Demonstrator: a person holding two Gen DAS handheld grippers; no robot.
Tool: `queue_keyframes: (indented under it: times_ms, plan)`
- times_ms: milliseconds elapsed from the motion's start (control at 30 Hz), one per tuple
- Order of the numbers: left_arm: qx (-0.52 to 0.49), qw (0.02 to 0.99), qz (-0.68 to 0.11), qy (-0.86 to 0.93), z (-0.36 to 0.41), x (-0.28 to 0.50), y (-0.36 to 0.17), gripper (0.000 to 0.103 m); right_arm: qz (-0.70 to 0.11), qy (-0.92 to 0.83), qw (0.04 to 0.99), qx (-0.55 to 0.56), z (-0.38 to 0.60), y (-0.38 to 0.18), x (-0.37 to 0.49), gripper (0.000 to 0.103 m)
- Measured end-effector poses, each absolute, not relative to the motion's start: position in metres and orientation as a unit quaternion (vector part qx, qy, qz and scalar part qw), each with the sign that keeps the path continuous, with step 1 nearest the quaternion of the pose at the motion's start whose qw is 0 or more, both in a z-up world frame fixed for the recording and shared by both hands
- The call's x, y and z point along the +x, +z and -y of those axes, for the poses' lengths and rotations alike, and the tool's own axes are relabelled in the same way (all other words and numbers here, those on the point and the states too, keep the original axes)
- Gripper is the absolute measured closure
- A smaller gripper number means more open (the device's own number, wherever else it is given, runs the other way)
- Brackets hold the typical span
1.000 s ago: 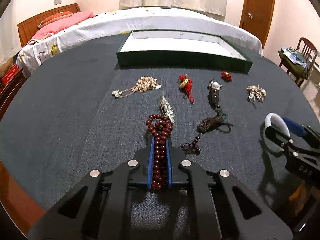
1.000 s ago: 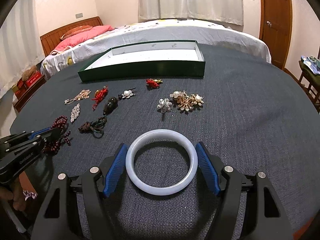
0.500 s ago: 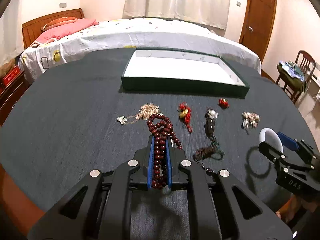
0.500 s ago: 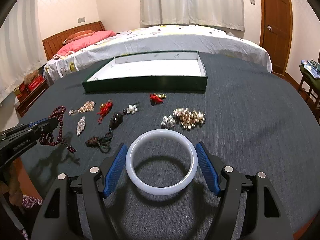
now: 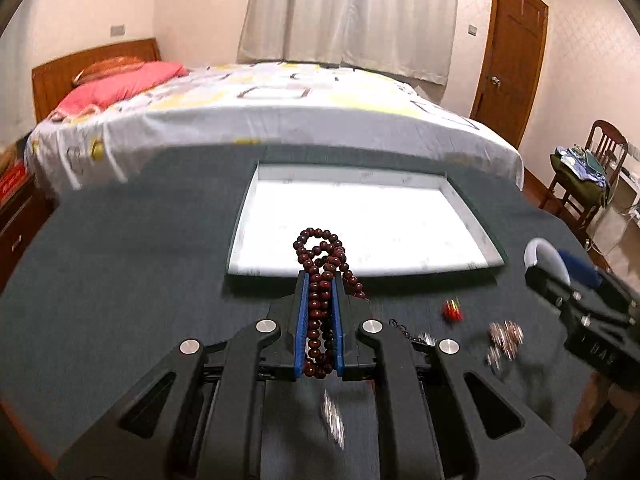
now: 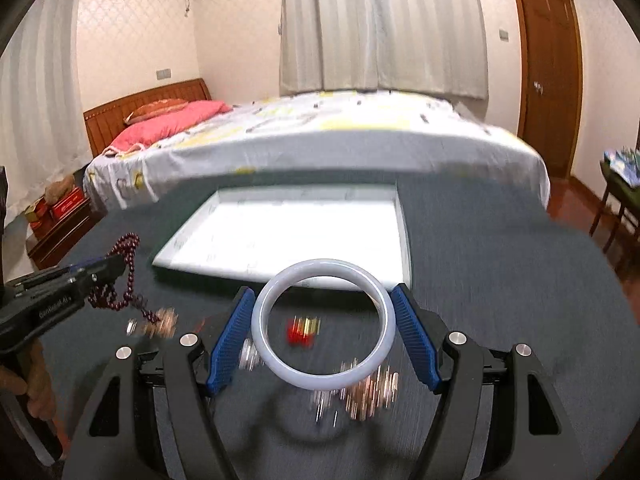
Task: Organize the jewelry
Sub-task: 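Lower bracelet and bangle into the green box and open both grippers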
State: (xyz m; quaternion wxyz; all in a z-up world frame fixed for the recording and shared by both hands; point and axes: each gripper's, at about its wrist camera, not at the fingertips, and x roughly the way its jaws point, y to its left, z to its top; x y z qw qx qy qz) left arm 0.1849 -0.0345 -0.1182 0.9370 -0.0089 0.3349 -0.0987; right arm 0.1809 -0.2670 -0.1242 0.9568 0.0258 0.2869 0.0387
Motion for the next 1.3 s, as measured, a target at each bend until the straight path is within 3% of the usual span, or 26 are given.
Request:
queue_keyframes:
  times_ms: [233,433,933,1000,1033,1067,1167,1300]
  plan:
    - [-0.023,0.932,-0.345,-0.106,0.052,0.295,-0.107,0.092,-0.299,0.038,0.953,0.026,0.272,-0.121,0.29,0.035]
    - [-0.028,0.912,-0.397,-0.1,0.07,0.38,-0.134,0.092,-0.357,0.029,0.933,0.028,0.276,-0.155,0.36,0.035]
    - [-0.013,0.866,-0.492,-0.084,0.071,0.442,-0.192,0.092,-0.484,0.016,0.874,0.029,0.288,-0.194,0.423,0.034]
    - [-0.003,0.869,-0.487,-0.084,0.073,0.441,-0.192,0.086,-0.492,0.019,0.87,0.018,0.285,-0.196,0.427,0.034]
    - [0.0,0.87,-0.485,-0.085,0.074,0.441,-0.191,0.07,-0.497,0.02,0.867,0.013,0.283,-0.199,0.428,0.034]
    - [0.002,0.871,-0.484,-0.081,0.074,0.442,-0.191,0.049,-0.498,0.021,0.867,0.01,0.281,-0.199,0.429,0.033]
    - [-0.003,0.879,-0.47,-0.077,0.073,0.441,-0.187,0.043,-0.486,0.019,0.874,0.009,0.282,-0.194,0.427,0.026]
    - [-0.011,0.891,-0.447,-0.072,0.069,0.433,-0.177,0.032,-0.463,0.017,0.886,0.025,0.287,-0.184,0.417,0.026]
